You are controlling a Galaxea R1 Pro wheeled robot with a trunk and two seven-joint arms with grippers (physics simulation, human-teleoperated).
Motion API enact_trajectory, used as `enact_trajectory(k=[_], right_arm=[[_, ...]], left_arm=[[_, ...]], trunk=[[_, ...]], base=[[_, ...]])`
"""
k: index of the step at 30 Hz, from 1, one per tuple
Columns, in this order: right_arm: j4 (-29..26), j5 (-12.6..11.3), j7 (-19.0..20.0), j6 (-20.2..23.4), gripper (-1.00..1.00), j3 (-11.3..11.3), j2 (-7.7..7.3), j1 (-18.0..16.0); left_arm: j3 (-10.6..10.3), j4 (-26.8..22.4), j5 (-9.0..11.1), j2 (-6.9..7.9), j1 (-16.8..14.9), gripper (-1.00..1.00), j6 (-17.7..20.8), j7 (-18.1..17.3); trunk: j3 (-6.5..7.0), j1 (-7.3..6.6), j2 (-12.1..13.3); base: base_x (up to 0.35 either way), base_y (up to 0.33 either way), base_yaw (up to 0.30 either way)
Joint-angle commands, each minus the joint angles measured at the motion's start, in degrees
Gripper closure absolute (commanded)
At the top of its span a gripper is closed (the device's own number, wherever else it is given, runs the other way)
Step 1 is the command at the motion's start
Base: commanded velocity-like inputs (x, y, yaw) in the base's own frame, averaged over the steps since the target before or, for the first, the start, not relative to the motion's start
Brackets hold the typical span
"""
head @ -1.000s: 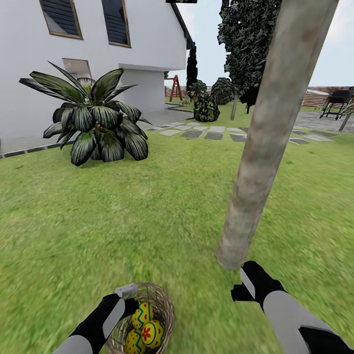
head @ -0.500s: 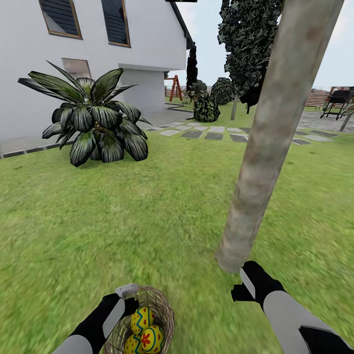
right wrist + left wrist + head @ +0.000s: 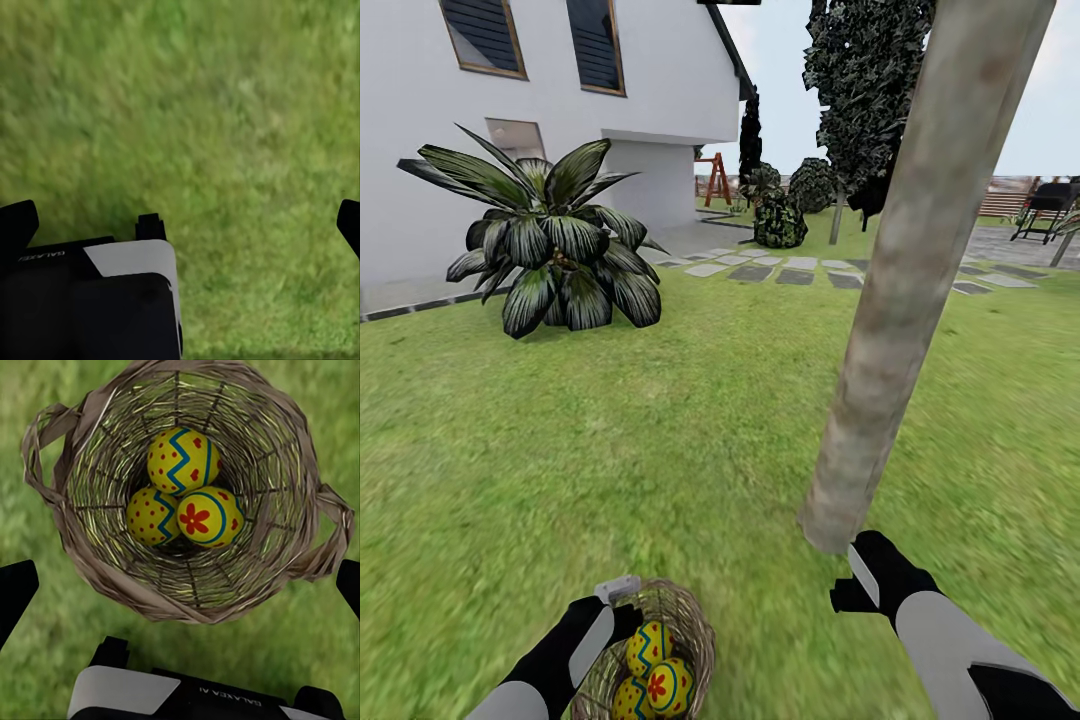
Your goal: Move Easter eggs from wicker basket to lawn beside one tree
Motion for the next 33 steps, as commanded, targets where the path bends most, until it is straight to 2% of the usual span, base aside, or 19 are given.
enact_trajectory(k=[1, 25, 33], right_arm=[[-0.07, 0.5, 0.13, 0.23, -1.0, -0.47, 0.04, -0.04], [-0.09, 1.53, 0.16, 0.01, -1.0, 0.23, -0.04, -0.03], [-0.14, 1.49, 0.48, 0.05, -1.0, 0.23, -0.05, -0.03]], left_arm=[[-0.34, -0.12, 0.6, 0.05, -0.03, -1.0, 0.17, 0.53], [-0.27, -0.23, 0.77, -0.01, -0.03, -1.0, 0.34, 0.38], [-0.13, -0.25, 0.91, 0.06, -0.03, -1.0, 0.39, 0.3]], trunk=[[-0.08, 0.01, -0.07], [-0.08, 0.01, -0.07], [-1.52, 1.77, -3.28]], base=[[-0.017, 0.0, 0.0], [-0.002, 0.0, 0.0], [0.0, 0.0, 0.0]])
